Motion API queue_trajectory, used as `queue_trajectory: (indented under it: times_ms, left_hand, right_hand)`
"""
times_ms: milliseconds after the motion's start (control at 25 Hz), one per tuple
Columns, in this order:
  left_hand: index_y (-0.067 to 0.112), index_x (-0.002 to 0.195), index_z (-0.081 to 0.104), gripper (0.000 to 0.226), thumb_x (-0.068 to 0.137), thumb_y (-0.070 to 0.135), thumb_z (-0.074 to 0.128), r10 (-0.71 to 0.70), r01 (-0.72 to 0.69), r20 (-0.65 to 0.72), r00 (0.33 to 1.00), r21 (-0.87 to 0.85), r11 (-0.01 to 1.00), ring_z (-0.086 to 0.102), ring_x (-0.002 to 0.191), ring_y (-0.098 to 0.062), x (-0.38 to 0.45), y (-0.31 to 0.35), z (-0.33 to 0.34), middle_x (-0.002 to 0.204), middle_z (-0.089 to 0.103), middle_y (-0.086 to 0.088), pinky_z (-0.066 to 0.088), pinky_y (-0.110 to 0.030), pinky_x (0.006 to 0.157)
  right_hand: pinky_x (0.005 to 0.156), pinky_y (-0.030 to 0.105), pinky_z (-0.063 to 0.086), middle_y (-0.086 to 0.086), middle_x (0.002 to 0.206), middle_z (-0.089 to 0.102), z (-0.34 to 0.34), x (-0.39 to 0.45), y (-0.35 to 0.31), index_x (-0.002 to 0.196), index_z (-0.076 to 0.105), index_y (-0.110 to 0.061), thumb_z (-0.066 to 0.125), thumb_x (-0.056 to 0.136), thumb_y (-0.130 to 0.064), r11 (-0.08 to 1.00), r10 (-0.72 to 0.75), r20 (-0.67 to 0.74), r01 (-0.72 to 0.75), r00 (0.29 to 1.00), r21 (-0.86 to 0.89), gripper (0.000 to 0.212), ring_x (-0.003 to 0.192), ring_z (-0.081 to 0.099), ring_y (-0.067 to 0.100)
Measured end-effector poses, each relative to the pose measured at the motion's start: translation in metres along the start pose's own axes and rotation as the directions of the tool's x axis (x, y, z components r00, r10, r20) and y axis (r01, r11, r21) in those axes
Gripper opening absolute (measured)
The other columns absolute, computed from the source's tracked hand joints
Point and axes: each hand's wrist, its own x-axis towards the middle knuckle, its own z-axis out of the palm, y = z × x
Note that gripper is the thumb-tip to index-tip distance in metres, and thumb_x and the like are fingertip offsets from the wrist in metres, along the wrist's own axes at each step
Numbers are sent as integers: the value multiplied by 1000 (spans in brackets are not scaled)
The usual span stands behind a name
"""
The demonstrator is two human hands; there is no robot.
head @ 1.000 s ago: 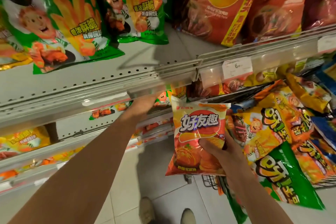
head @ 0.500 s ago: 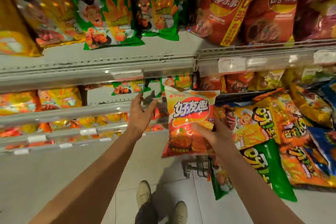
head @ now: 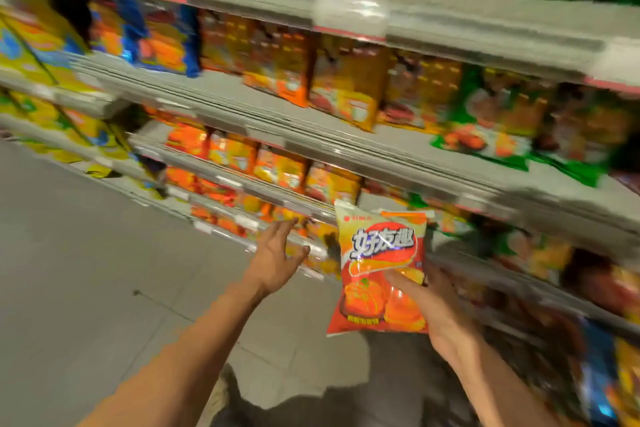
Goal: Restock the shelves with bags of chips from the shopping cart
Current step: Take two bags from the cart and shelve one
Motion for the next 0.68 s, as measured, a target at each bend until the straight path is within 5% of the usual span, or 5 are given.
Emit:
queue_trajectory:
  times_ms: [120, 280, 480, 560, 680]
  left_hand:
    - [6, 153, 37, 74, 93, 31, 71, 13, -8, -29, 999, 149, 989, 29, 147, -35, 51, -86, -71, 155, 34, -22, 22, -37, 121]
    - [8, 157, 25, 85, 93, 49, 62, 25, -12, -32, 999, 353, 936, 20, 150, -36, 181, -218, -158, 161, 25, -23, 16, -40, 123]
    - [13, 161, 6, 94, 94, 62, 50, -18, 14, 4, 1000, 502, 865, -3, 156, -36, 285, -361, -221, 169, 3, -14, 10, -46, 125]
    - [18, 162, 7, 90, 95, 60, 50, 59, -72, 41, 997, 480, 874, 1, 156, -34, 300, -391, -241, 169, 8, -10, 13, -46, 124]
    - [15, 161, 15, 79, 97, 43, 52, 160, -142, -7, 987, 423, 895, 13, 155, -33, 313, -423, -271, 166, 20, -11, 16, -46, 124]
  right_hand:
    - [81, 39, 62, -3, 111, 78, 106, 44, 0, 115, 72, -35, 89, 70, -18, 998, -12, 69, 16, 998, -54, 51, 100, 75, 17]
    - [66, 23, 59, -8, 101, 79, 262, 139, 26, 128, 64, -20, 82, 75, -9, 993, -11, -19, 8, 1000, -117, 57, 84, 74, 4]
    - [92, 56, 56, 3, 128, 70, 435, 228, 32, 128, 63, -39, 85, 67, -28, 998, -10, -37, 8, 999, -56, 66, 115, 67, 30]
    - [85, 53, 59, -4, 123, 73, 490, 257, 19, 123, 64, -44, 89, 68, -31, 998, -15, -18, 13, 1000, -69, 61, 108, 71, 25]
    - [95, 54, 55, 4, 124, 72, 556, 305, -12, 125, 65, -33, 85, 73, -36, 985, -101, 1, 101, 995, -140, 56, 112, 69, 28]
